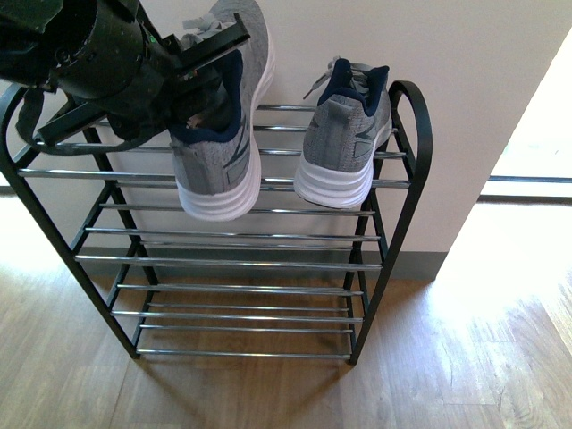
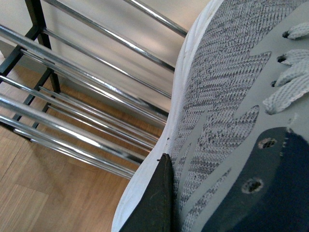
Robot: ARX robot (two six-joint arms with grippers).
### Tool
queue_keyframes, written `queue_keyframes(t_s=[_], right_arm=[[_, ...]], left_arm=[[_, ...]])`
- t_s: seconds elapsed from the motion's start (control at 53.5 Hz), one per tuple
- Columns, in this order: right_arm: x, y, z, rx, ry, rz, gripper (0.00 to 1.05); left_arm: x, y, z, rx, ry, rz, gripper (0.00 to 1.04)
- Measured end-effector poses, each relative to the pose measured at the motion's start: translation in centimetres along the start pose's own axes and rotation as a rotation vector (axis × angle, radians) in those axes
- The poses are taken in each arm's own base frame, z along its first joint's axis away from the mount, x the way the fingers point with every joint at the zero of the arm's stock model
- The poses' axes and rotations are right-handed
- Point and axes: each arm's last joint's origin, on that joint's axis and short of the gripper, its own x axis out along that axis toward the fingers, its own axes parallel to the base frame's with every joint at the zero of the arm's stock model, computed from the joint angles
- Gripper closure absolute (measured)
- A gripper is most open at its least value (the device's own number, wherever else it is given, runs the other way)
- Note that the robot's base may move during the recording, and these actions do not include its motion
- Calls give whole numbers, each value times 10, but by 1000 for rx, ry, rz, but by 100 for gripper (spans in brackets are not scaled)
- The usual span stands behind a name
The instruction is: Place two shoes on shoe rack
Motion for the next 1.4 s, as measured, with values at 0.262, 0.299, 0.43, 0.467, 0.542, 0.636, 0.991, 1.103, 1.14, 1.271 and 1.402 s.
queue_keyframes(t_s=[0.262,0.299,0.43,0.467,0.542,0.636,0.991,1.103,1.14,1.271,1.402], right_arm=[[0,0,0,0,0,0,9],[0,0,0,0,0,0,9],[0,0,0,0,0,0,9],[0,0,0,0,0,0,9],[0,0,0,0,0,0,9],[0,0,0,0,0,0,9],[0,0,0,0,0,0,9],[0,0,0,0,0,0,9],[0,0,0,0,0,0,9],[0,0,0,0,0,0,9],[0,0,0,0,0,0,9]], left_arm=[[42,-17,15,-18,78,-7,103],[44,-19,15,-18,87,-19,103],[49,-25,14,-7,102,-35,103],[50,-27,13,4,107,-43,103],[51,-31,12,26,117,-54,103],[51,-34,10,49,125,-50,103],[57,-37,11,92,133,-50,87],[56,-39,12,115,118,-60,62],[55,-40,13,124,110,-63,55],[42,-46,21,148,59,-74,24],[22,-52,31,165,-11,-87,8]])
